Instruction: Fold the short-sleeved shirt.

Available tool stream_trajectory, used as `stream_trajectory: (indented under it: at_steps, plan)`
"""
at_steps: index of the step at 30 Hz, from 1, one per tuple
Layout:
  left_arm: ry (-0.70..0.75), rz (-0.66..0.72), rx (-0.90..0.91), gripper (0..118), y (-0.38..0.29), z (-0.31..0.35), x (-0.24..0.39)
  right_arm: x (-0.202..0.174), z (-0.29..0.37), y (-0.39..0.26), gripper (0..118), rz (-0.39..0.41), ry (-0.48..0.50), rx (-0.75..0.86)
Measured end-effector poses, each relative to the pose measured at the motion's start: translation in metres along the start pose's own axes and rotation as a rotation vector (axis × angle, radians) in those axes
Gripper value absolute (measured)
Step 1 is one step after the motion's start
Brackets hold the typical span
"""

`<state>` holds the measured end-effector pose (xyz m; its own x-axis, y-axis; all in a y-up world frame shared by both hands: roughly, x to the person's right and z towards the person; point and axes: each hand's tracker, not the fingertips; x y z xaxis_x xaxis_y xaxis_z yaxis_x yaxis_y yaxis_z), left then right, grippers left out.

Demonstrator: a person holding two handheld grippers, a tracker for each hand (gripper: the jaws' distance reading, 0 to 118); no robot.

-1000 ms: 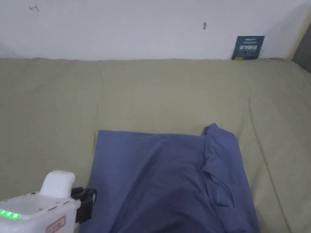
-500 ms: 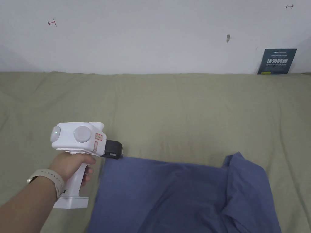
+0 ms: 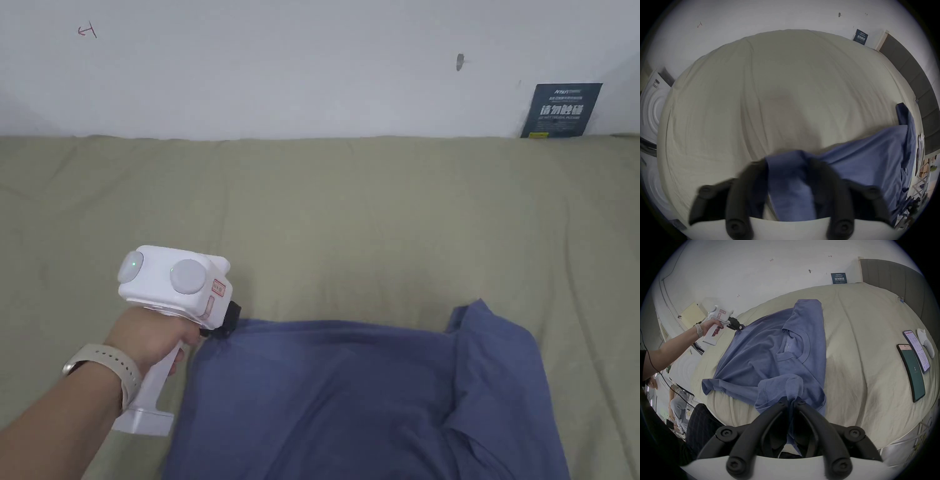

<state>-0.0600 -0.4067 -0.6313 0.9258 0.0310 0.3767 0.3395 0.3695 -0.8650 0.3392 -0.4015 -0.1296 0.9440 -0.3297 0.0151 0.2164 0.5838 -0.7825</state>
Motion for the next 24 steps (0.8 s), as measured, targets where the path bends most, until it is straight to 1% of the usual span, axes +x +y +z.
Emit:
stream_trajectory:
  at_steps: [2,5,7,10,13,15,19,22,24]
  plan:
    - [-0.08,0.009,-0.042,5,-0.004,-0.001,-0.003,-0.001,0.001,0.0,6,-0.003,0.0,0.008]
    - [-0.082,0.037,0.026,4,-0.011,0.012,-0.01,-0.005,0.009,0.002,6,-0.005,0.004,0.025]
    - [-0.134,0.076,0.068,4,-0.018,0.03,-0.008,-0.006,0.016,0.004,7,-0.009,0.013,0.038]
    - [-0.148,0.065,0.102,4,-0.027,0.048,-0.015,-0.01,0.03,0.012,7,-0.006,0.017,0.061]
    - [-0.186,0.086,0.189,4,-0.039,0.075,-0.02,-0.015,0.049,0.024,7,-0.014,0.038,0.102]
    - [-0.217,0.089,0.239,4,-0.047,0.097,-0.023,-0.017,0.064,0.034,7,-0.006,0.042,0.14]
    - [-0.255,0.093,0.353,4,-0.064,0.149,-0.03,-0.025,0.093,0.068,7,0.016,0.061,0.233]
    - [-0.281,0.112,0.428,4,-0.08,0.199,-0.036,-0.029,0.116,0.106,7,0.007,0.07,0.324]
    - [-0.268,0.111,0.47,4,-0.088,0.227,-0.042,-0.032,0.126,0.132,7,0.002,0.073,0.367]
